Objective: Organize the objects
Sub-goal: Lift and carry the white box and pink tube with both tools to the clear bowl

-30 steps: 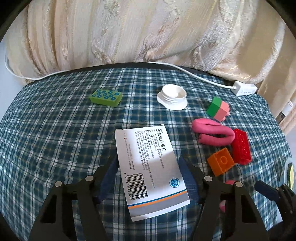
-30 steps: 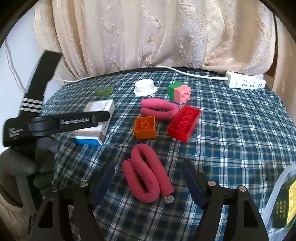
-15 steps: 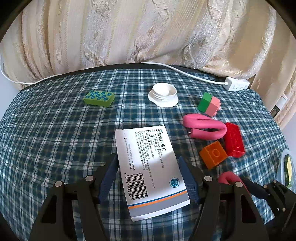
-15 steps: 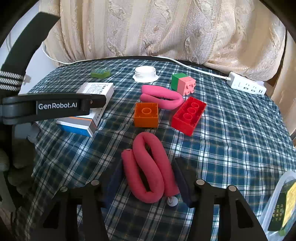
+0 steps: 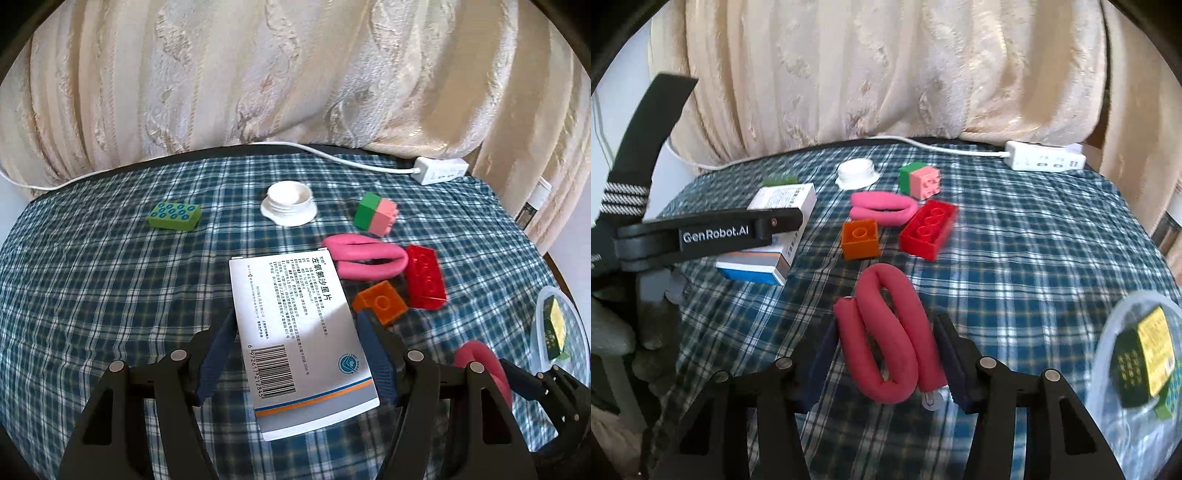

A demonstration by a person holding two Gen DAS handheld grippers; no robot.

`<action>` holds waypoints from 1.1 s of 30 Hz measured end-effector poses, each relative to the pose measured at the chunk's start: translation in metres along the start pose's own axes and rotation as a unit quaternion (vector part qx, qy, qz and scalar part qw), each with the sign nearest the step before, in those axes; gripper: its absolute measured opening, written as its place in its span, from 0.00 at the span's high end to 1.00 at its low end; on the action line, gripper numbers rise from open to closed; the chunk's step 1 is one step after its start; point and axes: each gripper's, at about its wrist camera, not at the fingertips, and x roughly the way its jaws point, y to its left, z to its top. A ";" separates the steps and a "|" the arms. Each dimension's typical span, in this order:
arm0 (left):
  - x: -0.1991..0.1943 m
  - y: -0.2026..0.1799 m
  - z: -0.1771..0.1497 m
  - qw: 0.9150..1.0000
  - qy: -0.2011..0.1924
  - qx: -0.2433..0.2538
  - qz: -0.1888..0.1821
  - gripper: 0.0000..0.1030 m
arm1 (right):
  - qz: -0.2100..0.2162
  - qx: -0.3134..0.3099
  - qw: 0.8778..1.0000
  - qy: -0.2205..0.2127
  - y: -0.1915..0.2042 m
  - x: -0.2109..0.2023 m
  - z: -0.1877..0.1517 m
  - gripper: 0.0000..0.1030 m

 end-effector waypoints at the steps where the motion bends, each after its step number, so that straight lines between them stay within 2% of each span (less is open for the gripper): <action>1: -0.001 -0.001 0.000 1.000 -0.001 0.002 -0.001 0.34 | 0.000 0.005 1.000 -0.004 -0.002 -0.004 -0.001 0.45; 9: -0.014 -0.020 -0.003 1.000 -0.007 0.022 -0.016 0.34 | -0.016 0.043 0.998 -0.036 -0.023 -0.040 -0.008 0.45; 17: -0.026 -0.049 -0.005 0.998 -0.015 0.052 -0.036 0.34 | -0.050 0.093 0.992 -0.068 -0.062 -0.078 -0.021 0.45; 33: -0.043 -0.114 -0.013 0.991 -0.016 0.108 -0.072 0.34 | -0.133 0.176 0.972 -0.085 -0.144 -0.129 -0.067 0.45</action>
